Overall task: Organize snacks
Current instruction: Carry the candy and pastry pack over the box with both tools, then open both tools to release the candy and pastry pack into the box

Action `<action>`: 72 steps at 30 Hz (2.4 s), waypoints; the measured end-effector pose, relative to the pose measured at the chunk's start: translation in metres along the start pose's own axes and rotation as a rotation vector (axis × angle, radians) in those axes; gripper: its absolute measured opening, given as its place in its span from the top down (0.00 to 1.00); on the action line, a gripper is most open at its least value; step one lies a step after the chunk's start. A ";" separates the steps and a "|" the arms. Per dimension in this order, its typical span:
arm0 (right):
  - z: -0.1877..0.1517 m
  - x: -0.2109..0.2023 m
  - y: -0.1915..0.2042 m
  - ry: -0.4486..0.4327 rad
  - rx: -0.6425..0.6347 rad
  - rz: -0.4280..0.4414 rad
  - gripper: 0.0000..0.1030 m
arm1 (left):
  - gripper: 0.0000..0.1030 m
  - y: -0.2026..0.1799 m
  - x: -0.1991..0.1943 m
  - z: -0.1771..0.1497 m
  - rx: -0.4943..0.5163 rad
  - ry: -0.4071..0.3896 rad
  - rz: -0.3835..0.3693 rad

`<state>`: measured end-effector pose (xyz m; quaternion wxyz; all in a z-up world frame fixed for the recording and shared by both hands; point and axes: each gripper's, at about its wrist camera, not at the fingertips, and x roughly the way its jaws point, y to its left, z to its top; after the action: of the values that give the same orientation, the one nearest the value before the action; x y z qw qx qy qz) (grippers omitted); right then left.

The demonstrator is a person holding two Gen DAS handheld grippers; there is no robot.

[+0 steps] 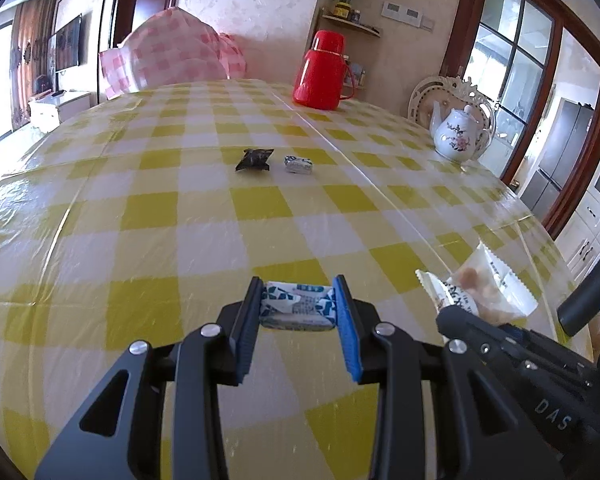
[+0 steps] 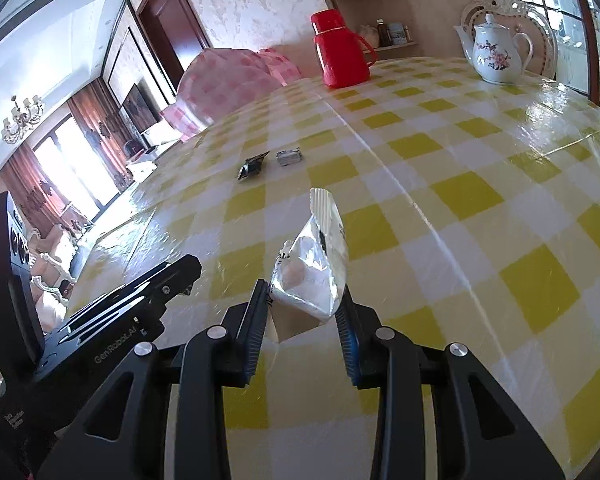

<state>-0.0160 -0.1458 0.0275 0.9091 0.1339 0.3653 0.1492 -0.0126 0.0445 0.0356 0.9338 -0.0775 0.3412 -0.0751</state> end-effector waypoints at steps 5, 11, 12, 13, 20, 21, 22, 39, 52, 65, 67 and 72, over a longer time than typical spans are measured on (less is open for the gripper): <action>-0.011 -0.013 0.006 -0.004 0.015 0.035 0.68 | 0.65 0.004 -0.028 -0.016 -0.009 -0.025 0.017; -0.027 -0.026 0.026 0.016 -0.017 0.092 0.68 | 0.65 0.021 -0.062 -0.031 -0.019 -0.025 0.081; -0.030 -0.028 0.030 0.017 -0.027 0.100 0.68 | 0.65 0.024 -0.069 -0.033 -0.020 -0.029 0.094; -0.033 -0.030 0.036 0.019 -0.041 0.110 0.68 | 0.65 0.026 -0.074 -0.034 -0.021 -0.032 0.102; -0.052 -0.040 0.067 0.043 -0.103 0.171 0.68 | 0.65 0.048 -0.114 -0.056 -0.020 -0.053 0.153; -0.055 -0.041 0.071 0.046 -0.116 0.178 0.68 | 0.65 0.054 -0.122 -0.061 -0.026 -0.059 0.161; -0.059 -0.043 0.078 0.052 -0.134 0.189 0.68 | 0.65 0.058 -0.129 -0.064 -0.029 -0.063 0.168; -0.134 -0.072 0.200 0.129 -0.447 0.336 0.68 | 0.65 0.139 -0.228 -0.105 -0.065 -0.102 0.335; -0.201 -0.092 0.290 0.189 -0.695 0.412 0.68 | 0.65 0.213 -0.278 -0.128 -0.085 -0.039 0.481; -0.243 -0.096 0.336 0.232 -0.858 0.455 0.68 | 0.65 0.258 -0.275 -0.160 -0.035 0.133 0.478; -0.248 -0.097 0.340 0.238 -0.872 0.462 0.68 | 0.65 0.268 -0.279 -0.164 -0.041 0.148 0.489; -0.256 -0.095 0.349 0.252 -0.901 0.482 0.68 | 0.65 0.280 -0.284 -0.169 -0.057 0.154 0.499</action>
<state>-0.3226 0.1743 0.0314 0.7655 -0.2089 0.3300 0.5114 -0.3129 0.3571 0.0306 0.8922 -0.0115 0.4216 0.1617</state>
